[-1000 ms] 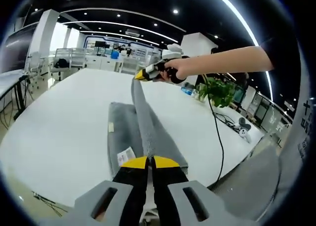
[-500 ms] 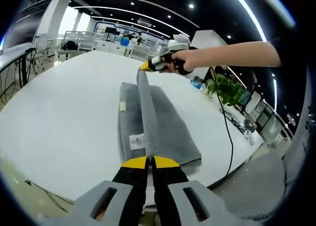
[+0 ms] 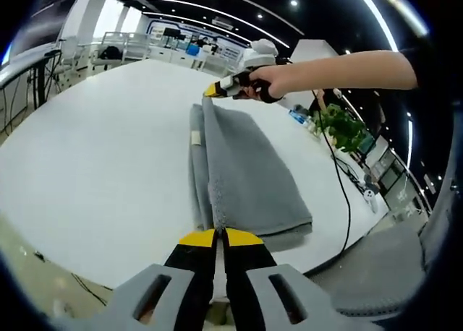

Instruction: Fold the towel on the table until its edges align and the towel forms a compact rectangular stack.

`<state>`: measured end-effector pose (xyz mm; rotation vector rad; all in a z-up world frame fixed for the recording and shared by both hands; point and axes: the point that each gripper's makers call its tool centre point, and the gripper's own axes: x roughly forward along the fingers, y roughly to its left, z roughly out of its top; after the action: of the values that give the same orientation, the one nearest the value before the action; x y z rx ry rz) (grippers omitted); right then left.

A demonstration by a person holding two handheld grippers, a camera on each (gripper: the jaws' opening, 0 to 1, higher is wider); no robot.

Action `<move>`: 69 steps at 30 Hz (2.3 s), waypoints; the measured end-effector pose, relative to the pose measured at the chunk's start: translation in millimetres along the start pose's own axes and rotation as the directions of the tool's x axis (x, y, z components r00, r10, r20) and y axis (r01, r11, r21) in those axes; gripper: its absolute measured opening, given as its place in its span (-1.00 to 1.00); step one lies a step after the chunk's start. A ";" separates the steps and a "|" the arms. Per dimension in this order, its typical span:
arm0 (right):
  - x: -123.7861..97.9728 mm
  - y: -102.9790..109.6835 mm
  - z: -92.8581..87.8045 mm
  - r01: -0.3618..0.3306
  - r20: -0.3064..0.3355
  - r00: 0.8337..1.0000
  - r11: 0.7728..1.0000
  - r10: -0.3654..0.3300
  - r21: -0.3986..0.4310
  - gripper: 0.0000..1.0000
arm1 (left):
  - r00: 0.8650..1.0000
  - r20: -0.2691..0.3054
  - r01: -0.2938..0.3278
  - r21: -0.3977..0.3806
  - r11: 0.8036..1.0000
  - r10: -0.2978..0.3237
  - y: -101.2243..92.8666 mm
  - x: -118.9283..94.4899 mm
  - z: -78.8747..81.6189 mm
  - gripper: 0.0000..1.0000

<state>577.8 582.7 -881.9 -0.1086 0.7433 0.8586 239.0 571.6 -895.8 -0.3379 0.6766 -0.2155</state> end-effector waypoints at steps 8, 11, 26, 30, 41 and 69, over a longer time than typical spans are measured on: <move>-0.6 0.5 3.4 -0.022 0.026 0.999 0.998 0.024 -0.058 -0.66 | 0.997 0.070 0.036 0.005 0.999 -0.037 -10.7 -6.8 22.6 -0.47; -6.0 -3.2 6.0 -0.016 0.039 0.999 0.997 0.019 -0.081 -0.61 | 0.997 0.077 0.025 0.018 1.000 -0.026 -10.9 -2.9 31.7 -0.43; -54.7 -48.4 -19.4 0.049 0.027 0.998 0.997 -0.048 -0.065 -0.13 | 0.997 0.058 0.035 0.141 0.989 -0.043 10.3 40.1 78.5 -0.01; -69.8 -67.5 -34.5 0.084 0.018 0.996 0.996 -0.083 -0.025 -0.12 | 0.998 0.041 0.040 0.161 0.986 -0.047 18.5 49.5 85.4 -0.01; -108.3 -89.5 -83.6 0.160 -0.007 0.987 0.984 -0.160 0.081 -0.09 | 0.999 0.000 0.052 0.180 0.982 -0.053 36.1 76.0 93.7 -0.03; -148.2 -37.6 -150.3 0.103 0.012 0.994 0.975 -0.108 0.199 -0.18 | 0.998 -0.046 0.060 0.254 0.965 -0.050 34.9 134.2 113.8 -0.28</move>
<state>459.6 405.6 -907.8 0.0391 0.7913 0.6798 417.4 590.0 -903.0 -0.1059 0.6695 -0.3596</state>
